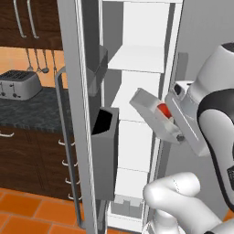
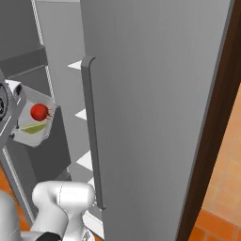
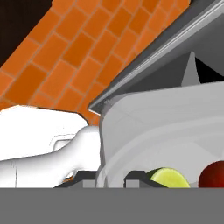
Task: Take the meat container that has the fish and place it on the second highest rack of the freezer. Then take the vegetable container that has the lemon wedge and tomato and place it on the highest rack of the freezer.
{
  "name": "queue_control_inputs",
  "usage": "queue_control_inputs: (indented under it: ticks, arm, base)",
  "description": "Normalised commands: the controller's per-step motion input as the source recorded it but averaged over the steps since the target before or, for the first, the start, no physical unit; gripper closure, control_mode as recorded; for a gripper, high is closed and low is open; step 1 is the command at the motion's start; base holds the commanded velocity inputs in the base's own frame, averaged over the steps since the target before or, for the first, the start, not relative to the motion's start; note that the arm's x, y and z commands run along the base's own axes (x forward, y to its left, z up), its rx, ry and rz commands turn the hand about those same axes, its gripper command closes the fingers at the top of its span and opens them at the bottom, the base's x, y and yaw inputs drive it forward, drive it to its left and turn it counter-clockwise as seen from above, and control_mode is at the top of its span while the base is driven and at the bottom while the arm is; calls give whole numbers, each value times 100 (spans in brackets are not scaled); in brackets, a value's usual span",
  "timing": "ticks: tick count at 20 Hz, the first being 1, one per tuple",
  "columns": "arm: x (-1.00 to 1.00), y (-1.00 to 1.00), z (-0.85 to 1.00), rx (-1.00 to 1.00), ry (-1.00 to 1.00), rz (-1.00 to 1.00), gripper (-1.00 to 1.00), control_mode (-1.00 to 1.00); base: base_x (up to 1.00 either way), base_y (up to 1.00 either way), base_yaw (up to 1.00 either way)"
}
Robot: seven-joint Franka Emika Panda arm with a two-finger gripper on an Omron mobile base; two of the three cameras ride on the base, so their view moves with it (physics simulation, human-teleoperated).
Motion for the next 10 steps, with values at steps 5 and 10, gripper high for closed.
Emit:
queue_control_inputs:
  ticks: [5, 10]
  arm:
    - [69, -5, 97, 0, -23, -4, 100, -100]
    - [100, -21, 37, 2, -4, -12, 100, -100]
  base:
    - [0, 0, 0]
    - [0, 0, 0]
